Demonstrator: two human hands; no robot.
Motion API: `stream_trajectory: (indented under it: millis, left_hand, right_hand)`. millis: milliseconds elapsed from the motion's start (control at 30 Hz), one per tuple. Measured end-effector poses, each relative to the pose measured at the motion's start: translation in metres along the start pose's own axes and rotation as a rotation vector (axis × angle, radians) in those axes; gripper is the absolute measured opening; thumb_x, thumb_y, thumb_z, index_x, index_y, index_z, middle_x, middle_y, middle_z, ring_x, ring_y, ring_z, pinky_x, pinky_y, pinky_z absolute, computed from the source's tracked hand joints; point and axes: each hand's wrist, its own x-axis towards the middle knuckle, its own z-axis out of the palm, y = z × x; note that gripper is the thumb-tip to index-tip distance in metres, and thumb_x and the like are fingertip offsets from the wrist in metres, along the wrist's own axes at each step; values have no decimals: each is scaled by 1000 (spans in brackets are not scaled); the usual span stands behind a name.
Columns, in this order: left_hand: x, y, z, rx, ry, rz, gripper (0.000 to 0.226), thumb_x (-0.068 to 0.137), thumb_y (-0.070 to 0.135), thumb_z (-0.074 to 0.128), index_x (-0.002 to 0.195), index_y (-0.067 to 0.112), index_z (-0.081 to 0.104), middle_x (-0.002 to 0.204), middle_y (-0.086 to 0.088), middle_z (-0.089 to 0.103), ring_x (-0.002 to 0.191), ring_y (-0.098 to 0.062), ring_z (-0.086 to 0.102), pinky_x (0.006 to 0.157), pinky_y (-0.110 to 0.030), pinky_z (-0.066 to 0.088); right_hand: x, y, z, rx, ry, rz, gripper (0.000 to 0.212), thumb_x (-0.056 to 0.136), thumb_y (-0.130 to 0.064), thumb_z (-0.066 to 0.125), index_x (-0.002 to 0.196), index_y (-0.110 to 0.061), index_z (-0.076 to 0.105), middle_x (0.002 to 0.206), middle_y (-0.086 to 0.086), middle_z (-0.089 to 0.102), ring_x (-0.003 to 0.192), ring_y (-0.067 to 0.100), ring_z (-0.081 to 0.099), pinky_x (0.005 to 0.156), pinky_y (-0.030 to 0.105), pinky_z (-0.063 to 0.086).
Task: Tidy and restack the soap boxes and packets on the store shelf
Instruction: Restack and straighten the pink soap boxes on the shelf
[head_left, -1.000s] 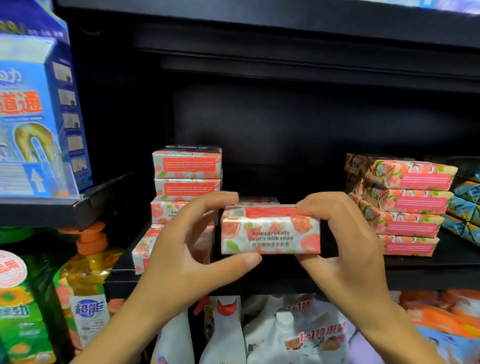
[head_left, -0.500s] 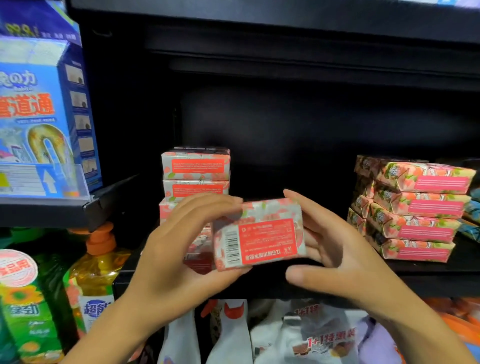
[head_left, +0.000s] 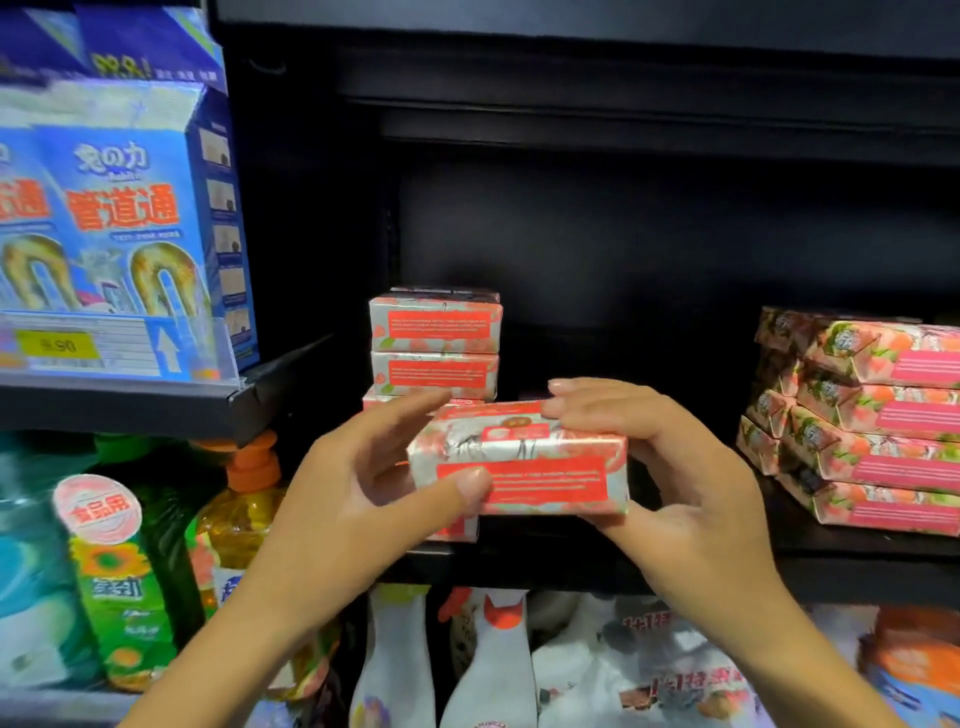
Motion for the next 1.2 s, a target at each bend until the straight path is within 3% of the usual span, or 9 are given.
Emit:
stream_trajectory:
  millis: [133,233,333,467,600,733,967,1100,1200]
  left_hand:
    - [-3,-1,-5,-6,46,46,58,46,37,83,103,29,70,100,12,72,93,-6,69,68,-12,52]
    - [-6,-3,-11,68,91,105,65,46,38,85,107,28,65,104,8,72,96,-10,68,73,-18,54]
    - [-8,-5,-21,230,135,142,67,49,48,83,111,36,61,107,15,69,101,-5,65,76,-16,53]
    - [-8,-13,-31,321,214,90,67,47,57,79,109,44,59,106,24,66,101,3,62,78,-10,51]
    - [-4,-28,-34,301,269,-22,69,51,62,84,112,42,59,104,22,68,98,1,64,83,-27,54]
    - [-4,-37,-32,306,319,-28,58,54,52,73,110,48,56,113,19,64,105,0,61,88,-35,54]
    - [-11,-36,-15,635,391,257,36,78,43,73,109,25,64,127,10,53,121,-4,46,99,-30,42]
    - [-15,-30,11,803,373,591,28,80,25,64,100,6,70,119,-9,59,116,-23,50,102,-26,35]
    - [-12,-27,35,776,254,663,20,82,19,64,96,8,71,109,-7,64,108,-18,56,98,-23,39]
  right_hand:
    - [2,9,8,-124,-38,-76,34,80,-24,68,111,-20,53,118,-9,58,119,9,52,97,24,45]
    - [-1,18,11,-293,-105,-70,47,77,-26,71,117,-24,47,127,-14,50,125,3,45,100,23,42]
    - [-8,26,6,-365,-186,38,57,76,-31,71,128,-31,46,135,-19,46,128,1,40,102,22,40]
    - [-22,37,-5,-401,-328,215,40,82,-53,60,120,-46,49,122,-32,48,118,-9,44,97,17,40]
    - [-35,47,-12,-476,-456,276,45,75,-69,46,112,-46,56,115,-40,46,114,-15,41,94,16,41]
    - [-40,52,-14,-508,-471,267,42,74,-69,48,110,-47,55,115,-42,44,114,-17,39,90,11,39]
    - [-39,50,-14,-521,-467,245,42,77,-63,53,113,-42,59,113,-39,48,113,-16,41,91,10,38]
    - [-26,44,-20,-325,-374,332,34,77,-58,62,106,-41,63,109,-31,58,106,-10,52,89,7,39]
    - [-11,54,-30,-417,-242,287,34,80,-44,65,112,-34,62,108,-31,58,103,-15,50,86,-1,32]
